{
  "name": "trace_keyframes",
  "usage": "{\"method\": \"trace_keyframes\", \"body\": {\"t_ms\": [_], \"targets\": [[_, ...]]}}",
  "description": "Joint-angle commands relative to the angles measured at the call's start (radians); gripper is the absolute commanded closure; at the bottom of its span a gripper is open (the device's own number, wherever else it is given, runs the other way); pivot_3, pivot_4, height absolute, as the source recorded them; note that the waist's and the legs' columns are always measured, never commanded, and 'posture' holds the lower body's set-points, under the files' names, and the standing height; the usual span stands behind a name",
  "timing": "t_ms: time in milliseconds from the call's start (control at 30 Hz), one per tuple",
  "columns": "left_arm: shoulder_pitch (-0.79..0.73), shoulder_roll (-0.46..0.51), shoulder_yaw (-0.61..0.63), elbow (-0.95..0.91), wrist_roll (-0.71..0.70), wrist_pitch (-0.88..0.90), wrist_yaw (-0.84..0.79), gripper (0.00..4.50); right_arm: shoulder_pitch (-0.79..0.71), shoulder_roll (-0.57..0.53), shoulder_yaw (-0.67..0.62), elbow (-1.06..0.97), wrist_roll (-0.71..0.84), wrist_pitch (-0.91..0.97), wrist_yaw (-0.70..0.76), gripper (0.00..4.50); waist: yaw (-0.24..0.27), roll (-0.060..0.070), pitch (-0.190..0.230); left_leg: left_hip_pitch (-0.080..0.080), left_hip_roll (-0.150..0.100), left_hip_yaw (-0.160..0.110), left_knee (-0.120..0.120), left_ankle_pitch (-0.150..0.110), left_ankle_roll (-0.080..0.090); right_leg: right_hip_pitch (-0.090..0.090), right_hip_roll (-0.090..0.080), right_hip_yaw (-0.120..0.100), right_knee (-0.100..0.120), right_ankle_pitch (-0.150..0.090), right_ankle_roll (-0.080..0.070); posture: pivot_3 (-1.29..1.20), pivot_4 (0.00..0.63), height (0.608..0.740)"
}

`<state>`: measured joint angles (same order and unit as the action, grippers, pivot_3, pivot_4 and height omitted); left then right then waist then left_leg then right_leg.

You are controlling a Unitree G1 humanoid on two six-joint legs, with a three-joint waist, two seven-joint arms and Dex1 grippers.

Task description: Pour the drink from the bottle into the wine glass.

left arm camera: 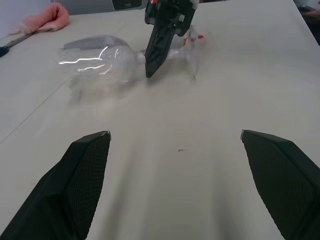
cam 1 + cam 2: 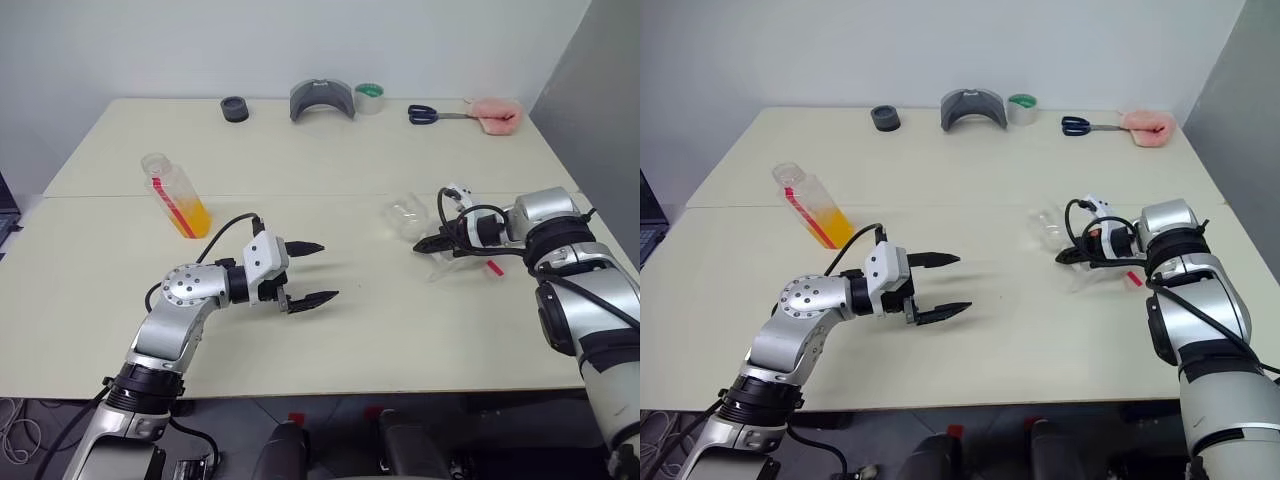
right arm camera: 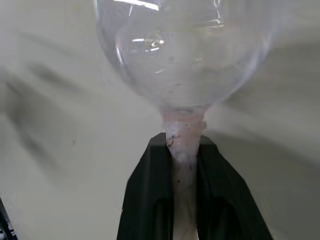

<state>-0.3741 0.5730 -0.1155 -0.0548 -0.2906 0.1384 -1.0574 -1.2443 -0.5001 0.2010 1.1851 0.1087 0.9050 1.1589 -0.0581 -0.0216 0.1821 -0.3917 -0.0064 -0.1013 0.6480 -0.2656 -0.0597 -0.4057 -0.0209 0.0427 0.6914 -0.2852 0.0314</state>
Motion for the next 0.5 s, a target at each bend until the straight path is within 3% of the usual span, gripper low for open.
{"method": "trace_keyframes", "body": {"t_ms": [33,167,300,500], "targets": [[-0.006,0.002,0.004,-0.041,0.000,-0.009,0.005,0.00,-0.031,-0.004,-0.036,-0.003,-0.007,-0.011,-0.005,4.32,0.000,0.000,0.000,0.000,0.000,0.000,0.000,0.000,0.000,0.000,0.000,0.000,0.000,0.000,0.000,0.00,0.150,0.740],[-0.012,-0.002,-0.003,-0.035,0.006,-0.010,0.004,0.00,-0.045,0.000,-0.076,-0.008,0.000,-0.011,-0.033,4.32,-0.001,0.000,0.000,0.000,0.000,0.000,0.000,0.000,0.000,0.000,0.000,0.000,0.000,0.000,0.000,0.00,0.150,0.740],[-0.022,-0.004,-0.008,-0.026,0.012,-0.016,0.000,0.00,-0.080,0.019,-0.217,-0.013,0.069,-0.056,-0.167,4.32,-0.002,0.001,0.000,0.000,0.000,0.001,0.000,0.000,0.000,-0.001,0.000,0.001,0.001,0.000,0.000,0.00,0.150,0.740],[-0.058,-0.006,-0.007,0.000,0.022,-0.021,-0.011,0.00,-0.039,0.111,-0.344,-0.072,0.103,-0.297,-0.397,4.32,-0.002,0.001,0.000,0.000,0.000,0.002,0.000,0.000,0.000,-0.002,0.000,0.001,0.002,0.000,0.000,0.00,0.150,0.740]]}}
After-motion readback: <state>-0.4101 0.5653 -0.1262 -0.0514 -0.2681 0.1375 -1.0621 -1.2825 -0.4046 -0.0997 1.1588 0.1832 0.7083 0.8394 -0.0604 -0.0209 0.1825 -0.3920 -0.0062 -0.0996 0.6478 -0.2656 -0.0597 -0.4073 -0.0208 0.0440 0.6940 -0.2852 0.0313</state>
